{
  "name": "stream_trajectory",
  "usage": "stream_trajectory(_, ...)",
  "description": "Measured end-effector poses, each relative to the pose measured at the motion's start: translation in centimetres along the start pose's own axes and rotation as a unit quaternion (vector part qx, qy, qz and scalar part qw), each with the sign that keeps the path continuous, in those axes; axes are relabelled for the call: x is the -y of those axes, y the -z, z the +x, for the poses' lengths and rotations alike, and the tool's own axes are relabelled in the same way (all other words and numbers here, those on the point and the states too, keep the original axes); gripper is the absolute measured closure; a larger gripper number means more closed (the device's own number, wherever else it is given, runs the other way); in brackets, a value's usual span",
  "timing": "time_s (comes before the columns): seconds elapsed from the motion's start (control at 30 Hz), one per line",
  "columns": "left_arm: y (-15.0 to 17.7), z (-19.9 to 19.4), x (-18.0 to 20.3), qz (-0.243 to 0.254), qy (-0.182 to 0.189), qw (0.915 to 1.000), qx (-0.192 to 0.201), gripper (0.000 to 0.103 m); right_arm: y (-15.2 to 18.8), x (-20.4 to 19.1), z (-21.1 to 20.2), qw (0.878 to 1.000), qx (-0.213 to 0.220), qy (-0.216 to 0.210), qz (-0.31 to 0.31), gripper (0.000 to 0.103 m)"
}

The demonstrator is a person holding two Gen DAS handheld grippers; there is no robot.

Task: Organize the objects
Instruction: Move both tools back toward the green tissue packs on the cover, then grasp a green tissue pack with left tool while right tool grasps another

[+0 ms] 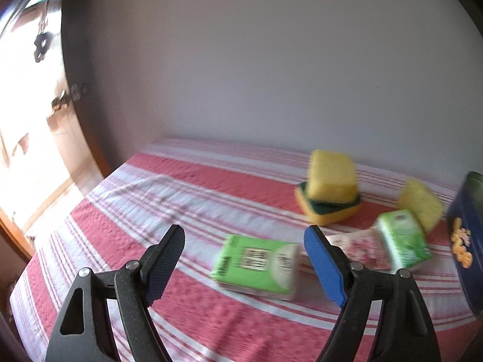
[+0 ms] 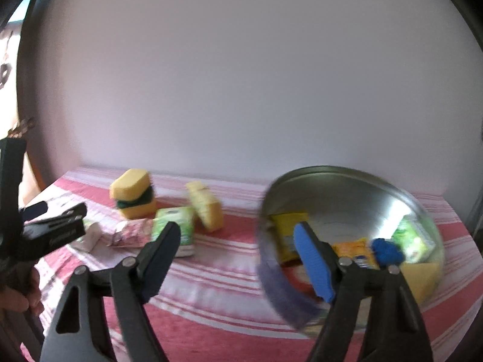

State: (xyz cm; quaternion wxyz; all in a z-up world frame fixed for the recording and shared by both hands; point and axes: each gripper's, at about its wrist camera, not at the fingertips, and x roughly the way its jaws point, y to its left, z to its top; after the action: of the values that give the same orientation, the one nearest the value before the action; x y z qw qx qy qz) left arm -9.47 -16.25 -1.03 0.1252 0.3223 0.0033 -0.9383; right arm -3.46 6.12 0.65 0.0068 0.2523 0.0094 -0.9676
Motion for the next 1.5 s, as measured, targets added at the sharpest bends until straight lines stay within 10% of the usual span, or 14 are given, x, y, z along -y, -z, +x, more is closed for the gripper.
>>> stream_trajectory(0.73,-0.5,5.6,0.4,0.017,0.009,0.9979,-0.062,0.011,0.0,-5.7,13.1,0.980,-0.195,-0.036,0.006,0.036)
stream_trajectory(1.03,-0.5,7.3,-4.2,-0.098,0.143,0.9755,-0.136,0.009,0.6,-5.6,12.7,0.981,-0.188,-0.051,-0.006,0.050)
stream_trajectory(1.2,-0.9,6.9,-5.7,-0.125,0.152,0.9720,-0.128,0.009,1.0,-4.9,11.1,0.985,-0.162,-0.064,0.012,0.050)
stream_trajectory(1.5,0.0,4.7,1.1,0.061,0.124,0.9846,-0.108,0.009,1.0,-5.5,9.3,0.991,-0.118,-0.059,-0.008,0.050)
